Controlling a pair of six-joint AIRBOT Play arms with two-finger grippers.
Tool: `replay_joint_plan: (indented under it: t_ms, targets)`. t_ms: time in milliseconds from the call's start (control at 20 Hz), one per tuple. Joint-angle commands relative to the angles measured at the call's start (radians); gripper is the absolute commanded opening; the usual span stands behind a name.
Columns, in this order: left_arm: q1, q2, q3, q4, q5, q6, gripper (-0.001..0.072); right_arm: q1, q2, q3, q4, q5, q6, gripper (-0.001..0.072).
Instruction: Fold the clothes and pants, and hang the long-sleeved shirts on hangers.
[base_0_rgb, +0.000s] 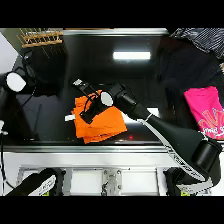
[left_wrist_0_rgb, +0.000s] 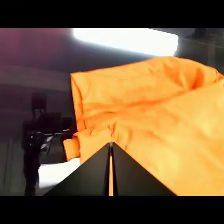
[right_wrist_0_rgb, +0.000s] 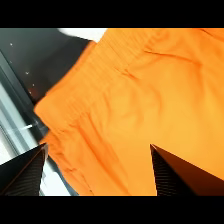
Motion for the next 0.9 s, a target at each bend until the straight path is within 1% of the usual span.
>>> replay_joint_plan:
  t_ms: [0,150,200,300,400,550,700,800,850]
  targets:
    - [0.013,0.093,-0.138,-0.006,0.020,0.000,0.0006,-0.113,0.031,-0.051,-0.010,0.063,-0.051,0.0710]
    - [-0.023,0.148,-0.246,-0.006,0.039,0.000,0.0006,-0.340,0.062,-0.199,0.029,0.099,-0.050,0.0710]
    - [-0.039,0.165,-0.278,-0.006,0.053,0.000,0.0006,-0.412,0.059,-0.248,0.074,0.099,-0.050,0.0709]
    - [-0.071,0.190,-0.328,-0.006,0.082,0.000,0.0006,-0.545,0.037,-0.338,0.231,0.082,-0.052,0.0710]
    - [-0.097,0.195,-0.352,-0.007,0.092,-0.003,0.0006,-0.630,-0.013,-0.389,0.378,0.051,-0.087,0.0710]
    - [-0.131,0.194,-0.359,-0.007,0.100,-0.005,0.0006,-0.634,-0.110,-0.392,0.511,0.043,-0.115,0.0707]
    - [-0.140,0.194,-0.359,-0.006,0.121,-0.005,0.0006,-0.566,-0.180,-0.391,0.668,0.026,-0.182,0.0701]
    - [-0.140,0.194,-0.359,-0.007,0.125,-0.005,0.0006,-0.501,-0.200,-0.388,0.706,-0.016,-0.190,0.0700]
    - [-0.140,0.194,-0.359,-0.006,0.130,-0.005,0.0006,-0.467,-0.206,-0.385,0.719,-0.036,-0.190,0.0642]
